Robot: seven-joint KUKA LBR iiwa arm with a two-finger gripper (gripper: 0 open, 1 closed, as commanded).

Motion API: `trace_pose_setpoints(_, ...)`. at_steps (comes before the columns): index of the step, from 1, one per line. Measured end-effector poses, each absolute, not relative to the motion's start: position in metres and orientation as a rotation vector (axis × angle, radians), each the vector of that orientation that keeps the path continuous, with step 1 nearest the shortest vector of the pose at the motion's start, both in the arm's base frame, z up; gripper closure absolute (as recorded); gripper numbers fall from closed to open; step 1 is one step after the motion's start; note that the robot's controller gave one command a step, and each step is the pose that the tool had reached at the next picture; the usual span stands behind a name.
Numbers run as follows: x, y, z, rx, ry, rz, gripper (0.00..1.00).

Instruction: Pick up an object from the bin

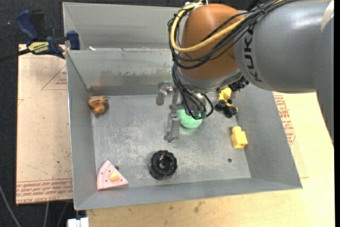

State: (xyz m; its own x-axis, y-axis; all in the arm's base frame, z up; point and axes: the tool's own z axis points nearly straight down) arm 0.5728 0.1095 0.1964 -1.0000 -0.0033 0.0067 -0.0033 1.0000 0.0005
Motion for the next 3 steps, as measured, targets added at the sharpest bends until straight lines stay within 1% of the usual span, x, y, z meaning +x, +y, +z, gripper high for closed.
trace_pose_setpoints(1, 0.574, 0.109, 0.201, 0.0, -3.143, -0.002, 0.0)
trace_pose_setpoints(2, 0.521, 0.095, 0.163, 0.146, -3.141, -0.002, 0.0)
trace_pose_setpoints(3, 0.5, 0.074, 0.149, 0.689, -3.066, -0.001, 0.0)
